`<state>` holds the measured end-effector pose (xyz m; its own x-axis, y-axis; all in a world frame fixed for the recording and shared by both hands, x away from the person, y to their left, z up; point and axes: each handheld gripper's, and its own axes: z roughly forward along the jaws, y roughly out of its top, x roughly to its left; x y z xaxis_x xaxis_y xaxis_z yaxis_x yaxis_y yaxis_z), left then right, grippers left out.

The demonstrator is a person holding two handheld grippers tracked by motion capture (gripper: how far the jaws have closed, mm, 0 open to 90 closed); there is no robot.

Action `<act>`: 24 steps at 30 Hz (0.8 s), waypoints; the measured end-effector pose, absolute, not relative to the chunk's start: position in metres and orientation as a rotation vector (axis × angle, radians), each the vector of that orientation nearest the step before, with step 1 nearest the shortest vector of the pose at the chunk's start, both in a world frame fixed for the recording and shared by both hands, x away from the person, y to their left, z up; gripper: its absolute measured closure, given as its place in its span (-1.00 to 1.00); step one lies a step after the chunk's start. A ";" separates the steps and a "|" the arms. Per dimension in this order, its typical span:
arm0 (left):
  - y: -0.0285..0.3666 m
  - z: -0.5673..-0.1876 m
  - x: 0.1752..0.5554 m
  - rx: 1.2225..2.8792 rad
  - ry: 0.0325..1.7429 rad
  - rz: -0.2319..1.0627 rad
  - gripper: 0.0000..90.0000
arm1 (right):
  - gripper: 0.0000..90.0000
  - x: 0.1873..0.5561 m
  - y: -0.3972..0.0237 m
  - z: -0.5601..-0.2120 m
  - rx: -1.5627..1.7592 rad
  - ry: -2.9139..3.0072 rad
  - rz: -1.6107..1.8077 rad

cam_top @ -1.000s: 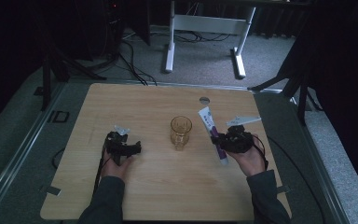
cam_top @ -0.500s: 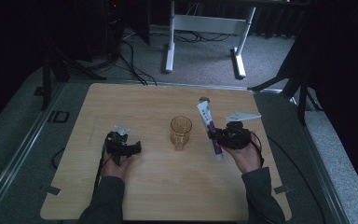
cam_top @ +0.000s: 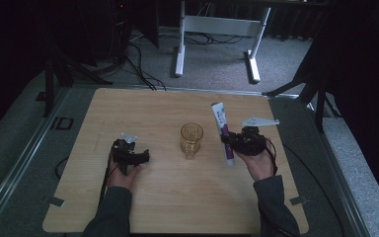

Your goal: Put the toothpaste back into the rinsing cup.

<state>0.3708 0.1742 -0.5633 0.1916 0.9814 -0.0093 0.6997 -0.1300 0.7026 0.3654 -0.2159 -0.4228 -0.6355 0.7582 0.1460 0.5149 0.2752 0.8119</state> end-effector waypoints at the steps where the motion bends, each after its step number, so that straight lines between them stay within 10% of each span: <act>1: 0.174 -0.563 0.371 1.896 1.568 0.633 -0.73 | 0.62 0.366 -0.216 -0.423 1.175 2.272 1.298; 24: 0.174 -0.563 0.371 1.896 1.568 0.633 -0.73 | 0.62 0.371 -0.208 -0.421 1.166 2.170 1.404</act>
